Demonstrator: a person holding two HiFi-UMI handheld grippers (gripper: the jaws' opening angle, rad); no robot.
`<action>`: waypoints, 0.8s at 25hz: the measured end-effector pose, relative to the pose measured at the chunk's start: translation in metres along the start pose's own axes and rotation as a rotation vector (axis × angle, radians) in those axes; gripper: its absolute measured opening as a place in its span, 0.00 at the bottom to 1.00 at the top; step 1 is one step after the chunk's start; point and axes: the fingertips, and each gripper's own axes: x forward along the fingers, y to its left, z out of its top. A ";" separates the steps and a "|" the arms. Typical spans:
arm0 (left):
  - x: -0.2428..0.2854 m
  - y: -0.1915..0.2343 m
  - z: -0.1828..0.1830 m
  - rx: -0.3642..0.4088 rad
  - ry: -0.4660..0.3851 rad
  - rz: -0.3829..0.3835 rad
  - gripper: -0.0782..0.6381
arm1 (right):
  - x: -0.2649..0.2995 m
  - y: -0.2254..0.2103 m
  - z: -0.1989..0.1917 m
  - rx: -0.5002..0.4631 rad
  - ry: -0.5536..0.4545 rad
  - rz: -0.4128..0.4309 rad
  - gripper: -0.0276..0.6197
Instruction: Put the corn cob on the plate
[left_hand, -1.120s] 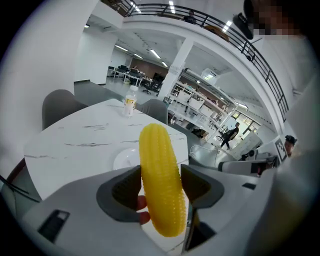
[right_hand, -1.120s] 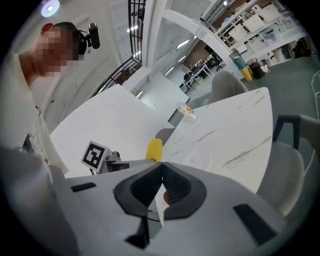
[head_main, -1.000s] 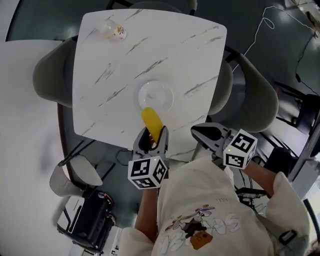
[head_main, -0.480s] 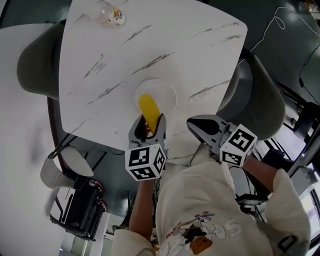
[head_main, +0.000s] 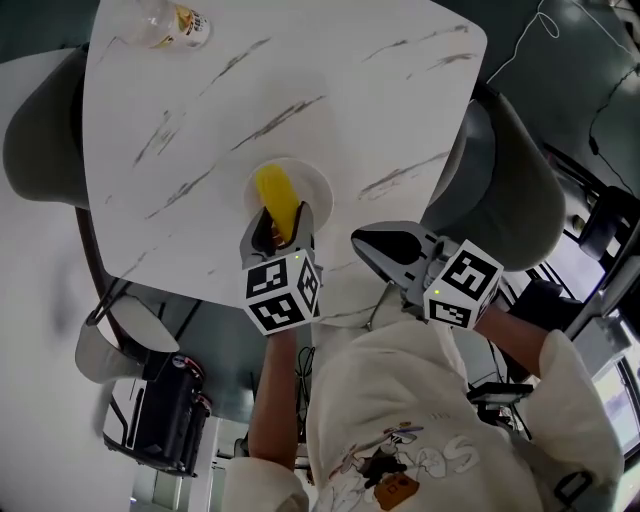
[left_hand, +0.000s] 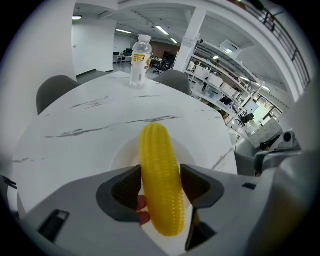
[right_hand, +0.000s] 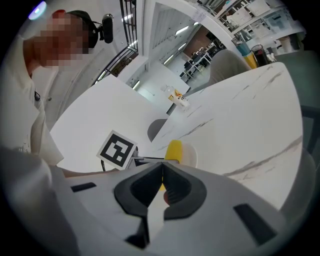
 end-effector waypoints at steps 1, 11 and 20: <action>0.001 0.000 0.001 0.012 -0.003 0.006 0.46 | -0.002 -0.001 0.001 0.002 -0.002 -0.005 0.05; 0.005 0.001 0.006 -0.015 -0.019 0.003 0.46 | -0.018 -0.005 -0.003 0.020 -0.021 -0.046 0.05; -0.008 0.000 0.012 -0.016 -0.053 -0.023 0.46 | -0.029 0.004 -0.003 0.008 -0.047 -0.062 0.05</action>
